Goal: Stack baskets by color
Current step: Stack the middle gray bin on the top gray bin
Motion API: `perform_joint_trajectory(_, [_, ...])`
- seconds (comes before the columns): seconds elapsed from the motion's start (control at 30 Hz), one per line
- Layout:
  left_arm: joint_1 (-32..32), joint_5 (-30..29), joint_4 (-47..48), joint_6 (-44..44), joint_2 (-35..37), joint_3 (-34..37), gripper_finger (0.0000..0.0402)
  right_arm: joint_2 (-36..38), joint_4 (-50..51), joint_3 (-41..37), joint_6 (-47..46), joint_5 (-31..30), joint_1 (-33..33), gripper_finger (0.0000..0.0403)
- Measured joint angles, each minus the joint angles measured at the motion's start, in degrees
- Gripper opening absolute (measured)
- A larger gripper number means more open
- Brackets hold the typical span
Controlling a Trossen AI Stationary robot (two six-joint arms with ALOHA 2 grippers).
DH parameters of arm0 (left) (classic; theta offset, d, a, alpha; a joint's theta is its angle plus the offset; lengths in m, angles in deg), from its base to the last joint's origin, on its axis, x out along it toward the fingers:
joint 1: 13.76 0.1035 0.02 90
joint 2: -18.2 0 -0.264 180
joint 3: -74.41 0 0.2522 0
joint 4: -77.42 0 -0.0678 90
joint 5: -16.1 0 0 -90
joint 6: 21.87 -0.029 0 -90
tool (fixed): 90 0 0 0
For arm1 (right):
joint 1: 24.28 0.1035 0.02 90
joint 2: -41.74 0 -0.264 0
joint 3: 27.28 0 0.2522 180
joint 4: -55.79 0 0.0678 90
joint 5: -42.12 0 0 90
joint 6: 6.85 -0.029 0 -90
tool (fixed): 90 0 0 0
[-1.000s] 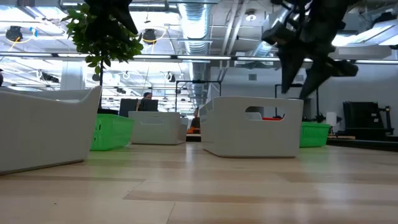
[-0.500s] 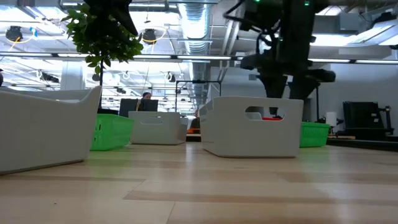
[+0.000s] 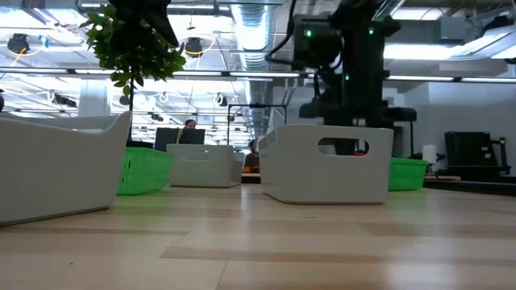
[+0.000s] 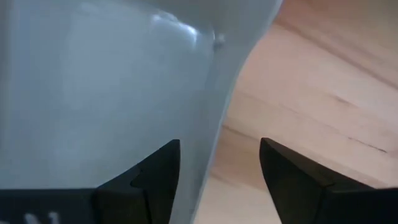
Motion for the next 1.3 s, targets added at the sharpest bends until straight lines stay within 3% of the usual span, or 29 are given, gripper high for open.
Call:
perform_joint_trajectory(0.13, [0.0, -1.2, 0.0, 0.0, 0.0, 0.0, 0.0155, -2.3, -0.5, 0.0, 1.4, 2.1, 0.0, 0.0179])
perform_joint_trajectory(0.37, [0.0, -1.3, 0.0, 0.1, 0.0, 0.0, 0.0155, -4.0, -1.8, 0.1, 2.9, 5.1, 0.0, 0.0018])
perform_joint_trajectory(0.73, [0.0, -2.4, -0.2, 0.2, 0.0, 0.0, 0.0155, 4.7, 1.5, 4.2, 3.5, 6.9, -2.3, 0.0003])
perform_joint_trajectory(0.87, [0.0, -3.0, -0.2, 0.2, 0.0, 0.0, 0.0155, 10.8, 0.6, 7.6, 2.7, 2.8, -4.0, 0.0002])
perform_joint_trajectory(1.07, [0.6, -3.6, 0.4, 0.1, 1.6, -0.7, 0.0155, 13.1, -11.8, 11.5, 7.2, -0.2, -11.4, 0.0001])
perform_joint_trajectory(1.3, [2.9, -9.3, 0.8, -0.6, 6.2, -5.7, 0.0155, 4.0, -29.3, 17.5, 9.6, 2.1, -18.5, 0.0001])
